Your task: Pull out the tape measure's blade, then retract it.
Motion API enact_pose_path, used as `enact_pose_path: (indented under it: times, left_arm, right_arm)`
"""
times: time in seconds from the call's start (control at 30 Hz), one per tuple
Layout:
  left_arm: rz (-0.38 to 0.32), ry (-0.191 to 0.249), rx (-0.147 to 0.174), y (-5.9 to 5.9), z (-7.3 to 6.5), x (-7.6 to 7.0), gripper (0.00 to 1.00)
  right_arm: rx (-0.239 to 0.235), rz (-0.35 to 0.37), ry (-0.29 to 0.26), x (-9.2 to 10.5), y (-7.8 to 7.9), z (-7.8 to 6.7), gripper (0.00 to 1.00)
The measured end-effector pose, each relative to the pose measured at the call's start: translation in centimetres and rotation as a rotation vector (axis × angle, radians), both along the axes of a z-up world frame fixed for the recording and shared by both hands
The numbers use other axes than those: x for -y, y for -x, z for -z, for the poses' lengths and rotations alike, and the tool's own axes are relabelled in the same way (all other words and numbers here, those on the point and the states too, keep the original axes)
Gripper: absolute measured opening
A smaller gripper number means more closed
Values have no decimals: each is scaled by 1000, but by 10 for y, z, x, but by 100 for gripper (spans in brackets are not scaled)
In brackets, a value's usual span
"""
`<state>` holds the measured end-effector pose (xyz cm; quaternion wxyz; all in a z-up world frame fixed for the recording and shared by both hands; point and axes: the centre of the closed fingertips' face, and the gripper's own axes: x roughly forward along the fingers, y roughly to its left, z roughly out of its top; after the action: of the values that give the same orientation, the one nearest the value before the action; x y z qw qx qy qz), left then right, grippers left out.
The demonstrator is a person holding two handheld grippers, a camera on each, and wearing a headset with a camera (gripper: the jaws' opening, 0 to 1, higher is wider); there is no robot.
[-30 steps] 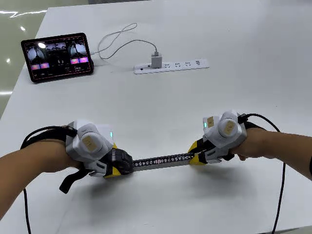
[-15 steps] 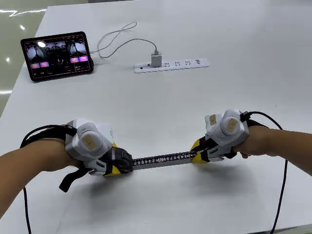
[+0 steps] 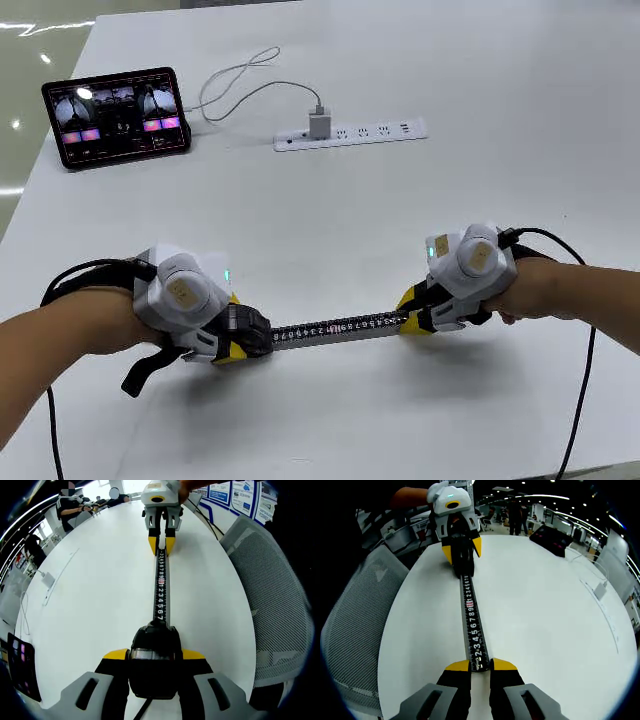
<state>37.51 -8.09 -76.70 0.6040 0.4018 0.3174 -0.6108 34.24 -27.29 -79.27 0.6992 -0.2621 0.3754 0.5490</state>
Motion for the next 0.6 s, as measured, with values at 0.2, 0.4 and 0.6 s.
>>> enact_pose_path:
  times: [0.2, 0.4, 0.6]
  left_arm:
    - [0, -1, 0, 0, 0, 0, 32]
    - [-4, 0, 0, 1, -1, 0, 32]
    - [-3, 1, 0, 1, -1, 0, 32]
  right_arm:
    - [-1, -3, 4, 3, 1, 0, 9]
    - [-3, 1, 5, 7, 1, 0, 9]
    - [-3, 3, 7, 11, 2, -1, 9]
